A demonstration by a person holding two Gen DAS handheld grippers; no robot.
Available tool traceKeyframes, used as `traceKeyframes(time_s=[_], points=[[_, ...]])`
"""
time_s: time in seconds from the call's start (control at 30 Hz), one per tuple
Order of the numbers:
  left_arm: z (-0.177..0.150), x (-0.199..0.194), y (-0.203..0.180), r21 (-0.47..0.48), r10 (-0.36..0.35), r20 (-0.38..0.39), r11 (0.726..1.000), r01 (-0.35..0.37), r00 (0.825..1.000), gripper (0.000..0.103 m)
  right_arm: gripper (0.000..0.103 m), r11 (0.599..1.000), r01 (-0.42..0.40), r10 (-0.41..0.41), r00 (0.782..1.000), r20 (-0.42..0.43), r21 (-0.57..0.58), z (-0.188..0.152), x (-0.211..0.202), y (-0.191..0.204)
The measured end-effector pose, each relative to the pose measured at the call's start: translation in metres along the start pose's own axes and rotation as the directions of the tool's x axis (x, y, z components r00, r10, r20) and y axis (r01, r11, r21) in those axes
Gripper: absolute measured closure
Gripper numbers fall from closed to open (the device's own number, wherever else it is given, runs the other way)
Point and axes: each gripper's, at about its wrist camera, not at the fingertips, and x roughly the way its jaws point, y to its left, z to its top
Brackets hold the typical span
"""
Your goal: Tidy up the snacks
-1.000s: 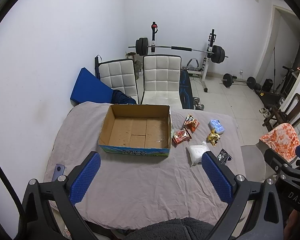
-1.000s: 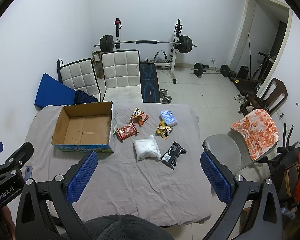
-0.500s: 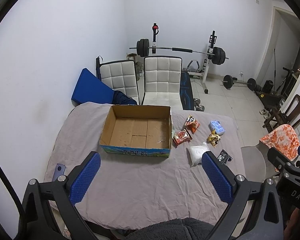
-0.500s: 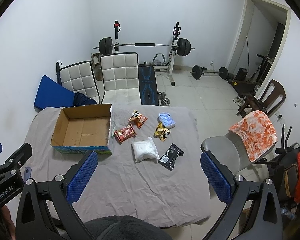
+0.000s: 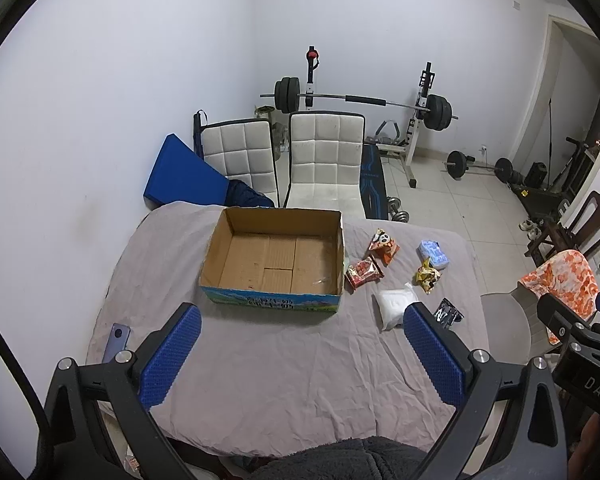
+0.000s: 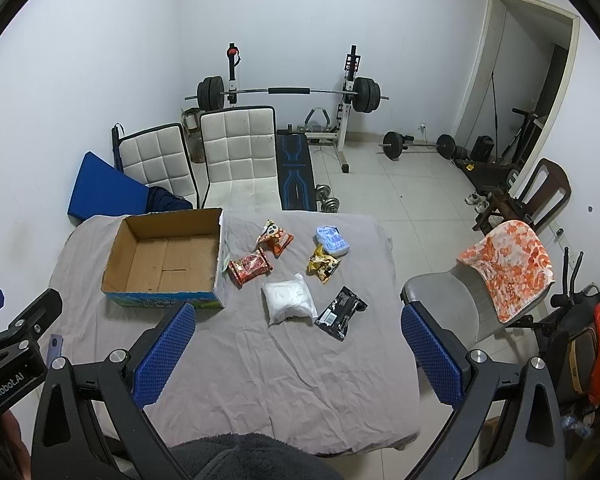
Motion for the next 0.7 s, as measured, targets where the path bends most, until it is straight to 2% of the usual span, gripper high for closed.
traceKeyframes(time_s=[0.43,0.57,0.7], points=[[-0.005,0.003,-0.002,-0.001,-0.008,-0.006,1.0,0.008,1.0,0.0,0.0,1.0,-0.003,0.004,1.0,-0.016,0.018,-0.002,0.007,-0.008],[-0.002,0.018,-0.004,0.009,-0.029,-0.034,1.0,0.029,0.999,0.0,0.0,0.998,0.005,-0.002,0.999,-0.055,0.062,0.001,0.032,-0.024],[0.012,0.049,-0.017,0.049,-0.042,-0.05,0.998,0.044,0.998,0.0,0.0,0.988,0.035,-0.015,0.991,-0.13,0.148,0.005,0.077,-0.057]])
